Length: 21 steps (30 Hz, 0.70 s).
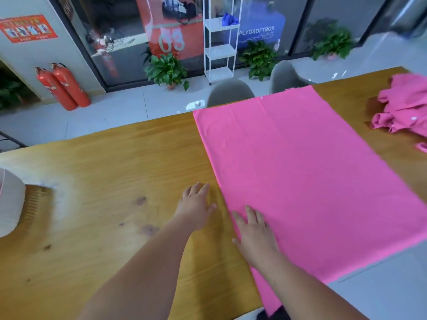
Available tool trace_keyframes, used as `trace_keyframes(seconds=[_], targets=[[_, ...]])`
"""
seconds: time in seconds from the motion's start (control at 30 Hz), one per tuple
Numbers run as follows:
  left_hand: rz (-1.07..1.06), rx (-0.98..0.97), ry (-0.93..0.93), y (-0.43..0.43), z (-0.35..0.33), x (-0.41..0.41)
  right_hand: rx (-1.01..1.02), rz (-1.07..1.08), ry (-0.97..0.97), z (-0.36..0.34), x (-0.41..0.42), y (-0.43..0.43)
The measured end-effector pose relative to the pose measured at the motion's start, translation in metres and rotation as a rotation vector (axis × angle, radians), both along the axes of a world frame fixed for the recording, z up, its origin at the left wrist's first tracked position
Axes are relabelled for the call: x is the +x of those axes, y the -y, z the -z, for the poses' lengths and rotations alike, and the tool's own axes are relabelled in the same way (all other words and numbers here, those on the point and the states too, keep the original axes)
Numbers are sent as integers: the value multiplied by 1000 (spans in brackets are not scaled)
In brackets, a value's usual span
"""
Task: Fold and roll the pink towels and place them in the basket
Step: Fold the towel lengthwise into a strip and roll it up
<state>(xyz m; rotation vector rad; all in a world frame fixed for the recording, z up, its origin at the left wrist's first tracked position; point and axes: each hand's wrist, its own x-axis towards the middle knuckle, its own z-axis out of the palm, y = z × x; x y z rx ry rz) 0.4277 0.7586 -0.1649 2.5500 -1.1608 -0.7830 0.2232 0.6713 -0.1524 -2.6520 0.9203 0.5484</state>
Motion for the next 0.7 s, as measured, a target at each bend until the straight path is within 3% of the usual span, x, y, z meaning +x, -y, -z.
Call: trace_keyframes(seconds=[0.37,0.7], targets=[[-43,-81,-51,63,1,26,-32,3,32,2,-6,-4],[-320,-215,-435,118,-5,44,70,297,150,-24,-12,-9]])
